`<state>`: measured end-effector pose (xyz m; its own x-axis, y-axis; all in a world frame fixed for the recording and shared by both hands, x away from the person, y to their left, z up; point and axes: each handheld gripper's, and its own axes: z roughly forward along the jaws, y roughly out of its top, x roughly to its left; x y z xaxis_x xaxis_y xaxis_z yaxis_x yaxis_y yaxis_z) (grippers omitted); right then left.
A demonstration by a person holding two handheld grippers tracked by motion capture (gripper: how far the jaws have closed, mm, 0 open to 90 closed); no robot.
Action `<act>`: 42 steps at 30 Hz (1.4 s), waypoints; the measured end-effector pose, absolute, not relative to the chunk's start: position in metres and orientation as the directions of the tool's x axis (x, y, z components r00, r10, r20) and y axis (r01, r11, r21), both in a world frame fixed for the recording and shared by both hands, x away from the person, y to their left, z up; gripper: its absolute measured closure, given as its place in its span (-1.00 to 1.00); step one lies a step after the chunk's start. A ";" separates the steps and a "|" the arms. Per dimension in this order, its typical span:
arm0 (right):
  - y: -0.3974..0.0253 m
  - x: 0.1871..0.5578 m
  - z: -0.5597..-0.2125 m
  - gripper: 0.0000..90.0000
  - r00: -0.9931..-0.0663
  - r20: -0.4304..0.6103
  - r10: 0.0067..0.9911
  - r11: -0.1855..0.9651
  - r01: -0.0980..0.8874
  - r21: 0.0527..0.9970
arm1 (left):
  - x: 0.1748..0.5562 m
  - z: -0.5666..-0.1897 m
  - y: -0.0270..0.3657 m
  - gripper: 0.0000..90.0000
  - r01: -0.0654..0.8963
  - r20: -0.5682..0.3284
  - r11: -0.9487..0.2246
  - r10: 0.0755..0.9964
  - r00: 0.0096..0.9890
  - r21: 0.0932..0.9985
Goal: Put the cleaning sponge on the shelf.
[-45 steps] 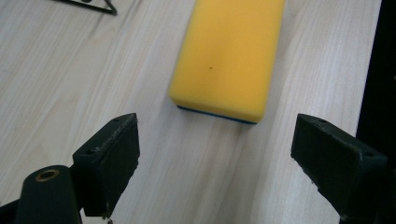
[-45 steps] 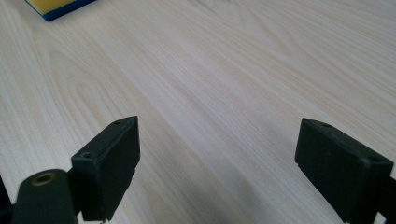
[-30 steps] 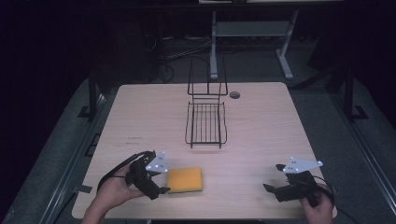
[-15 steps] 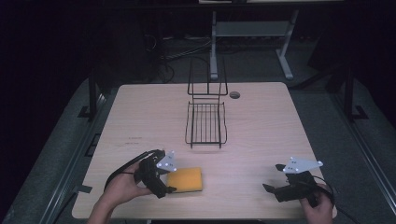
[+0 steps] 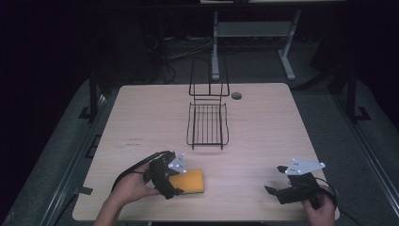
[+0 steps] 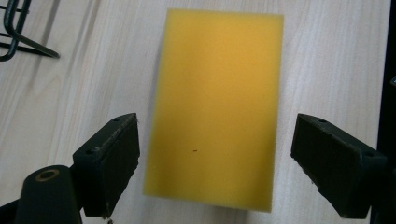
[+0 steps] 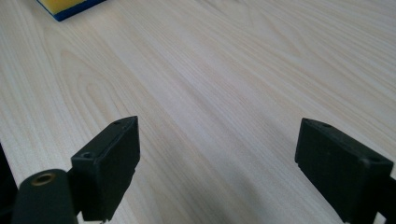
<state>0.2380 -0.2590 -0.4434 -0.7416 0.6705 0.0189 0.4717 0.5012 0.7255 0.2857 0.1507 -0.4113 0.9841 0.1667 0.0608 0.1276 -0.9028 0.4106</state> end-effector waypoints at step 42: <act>-0.255 0.238 -0.446 -0.70 -0.777 0.023 0.629 0.537 0.456 0.710 | 0.304 -0.435 0.131 -0.67 0.132 -0.021 -0.924 0.133 0.991 0.359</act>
<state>0.2383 -0.2548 -0.4459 -0.7770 0.6290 0.0229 0.4558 0.5371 0.7098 0.3036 0.1307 -0.4351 0.9909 0.1330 -0.0210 0.1316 -0.9241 0.3586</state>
